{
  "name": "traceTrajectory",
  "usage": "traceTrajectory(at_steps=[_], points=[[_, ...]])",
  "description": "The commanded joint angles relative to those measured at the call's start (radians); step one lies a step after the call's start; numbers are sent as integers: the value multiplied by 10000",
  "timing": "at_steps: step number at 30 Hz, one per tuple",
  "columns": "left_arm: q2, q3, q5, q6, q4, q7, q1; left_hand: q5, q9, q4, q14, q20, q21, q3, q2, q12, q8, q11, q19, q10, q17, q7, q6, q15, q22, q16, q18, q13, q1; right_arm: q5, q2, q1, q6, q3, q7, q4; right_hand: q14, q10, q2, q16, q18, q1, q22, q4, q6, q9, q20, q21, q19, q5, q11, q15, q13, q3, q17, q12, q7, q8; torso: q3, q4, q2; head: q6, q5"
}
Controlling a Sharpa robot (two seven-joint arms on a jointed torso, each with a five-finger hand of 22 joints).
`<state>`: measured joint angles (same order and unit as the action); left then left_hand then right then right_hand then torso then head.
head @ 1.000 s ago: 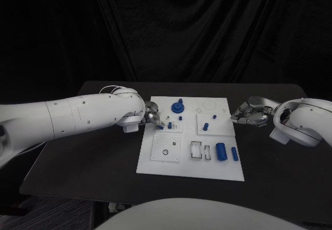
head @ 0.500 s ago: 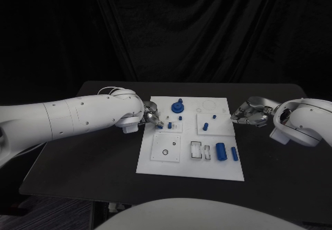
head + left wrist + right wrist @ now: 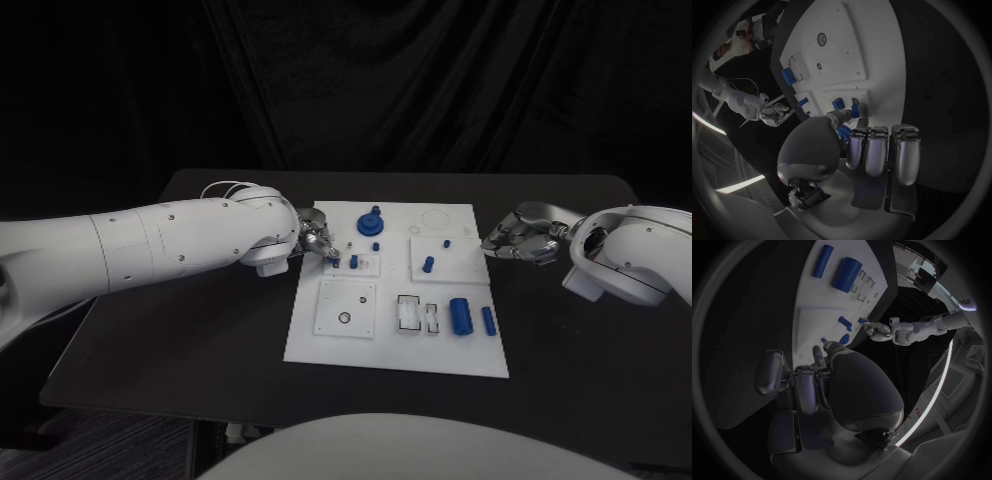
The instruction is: Assemble the parts on the task board
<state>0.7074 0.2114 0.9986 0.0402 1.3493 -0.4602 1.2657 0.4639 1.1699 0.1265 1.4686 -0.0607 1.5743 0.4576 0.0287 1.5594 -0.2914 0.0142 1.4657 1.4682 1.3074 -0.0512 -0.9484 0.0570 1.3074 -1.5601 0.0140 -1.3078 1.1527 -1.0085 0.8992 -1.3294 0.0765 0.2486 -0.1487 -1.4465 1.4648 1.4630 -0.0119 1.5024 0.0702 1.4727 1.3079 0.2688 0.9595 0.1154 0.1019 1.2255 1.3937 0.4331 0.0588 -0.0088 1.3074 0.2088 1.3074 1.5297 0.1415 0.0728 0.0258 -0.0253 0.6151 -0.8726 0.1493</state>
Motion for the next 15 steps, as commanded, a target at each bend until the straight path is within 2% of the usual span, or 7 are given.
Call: traceTrajectory(at_steps=[1,8,12,15], points=[[-16,-6,314,-77,68,103,-13,-67,18,-267,915,-70,-35,204,122,16,-63,58,1051,916,2356,62,-106,69,2634,14,-140,-2539,-10,-44,-8,30,-40,-8,-137,8,602,263,-24,-59,134,97,1502,15,84,16,6,-52,-50,47,35,31,1834,56,1585,-57,9,19,-1,-3,6,0,8],[19,-5,716,12,197,9,-19,-115,27,-278,926,-76,-35,229,97,43,-77,71,1051,946,2384,74,-131,78,2634,2,-140,-2564,-7,-44,-22,30,-31,-8,-126,10,602,263,-24,-59,134,97,1502,15,84,16,6,-52,-50,47,35,31,1834,56,1585,-57,9,19,20,-21,-4,0,30],[61,-5,1140,-45,311,-48,-23,-164,41,-287,939,-88,-35,239,101,75,-105,86,1051,982,2413,89,-185,92,2634,-11,-140,-2593,-25,-44,-13,32,-35,-8,-127,9,602,263,-24,-59,134,97,1502,15,84,16,6,-52,-50,47,35,31,1834,56,1585,-57,9,19,11,4,10,0,-14],[75,-5,1284,-41,359,-65,-25,-201,58,-281,975,-109,-35,251,104,114,-150,112,1051,1026,2507,118,-285,115,2634,-52,-140,-2630,-72,-44,-11,34,-39,-8,-131,13,602,263,-24,-59,134,97,1502,15,84,16,6,-52,-50,47,35,31,1834,56,1585,-57,9,19,8,6,13,0,2]])
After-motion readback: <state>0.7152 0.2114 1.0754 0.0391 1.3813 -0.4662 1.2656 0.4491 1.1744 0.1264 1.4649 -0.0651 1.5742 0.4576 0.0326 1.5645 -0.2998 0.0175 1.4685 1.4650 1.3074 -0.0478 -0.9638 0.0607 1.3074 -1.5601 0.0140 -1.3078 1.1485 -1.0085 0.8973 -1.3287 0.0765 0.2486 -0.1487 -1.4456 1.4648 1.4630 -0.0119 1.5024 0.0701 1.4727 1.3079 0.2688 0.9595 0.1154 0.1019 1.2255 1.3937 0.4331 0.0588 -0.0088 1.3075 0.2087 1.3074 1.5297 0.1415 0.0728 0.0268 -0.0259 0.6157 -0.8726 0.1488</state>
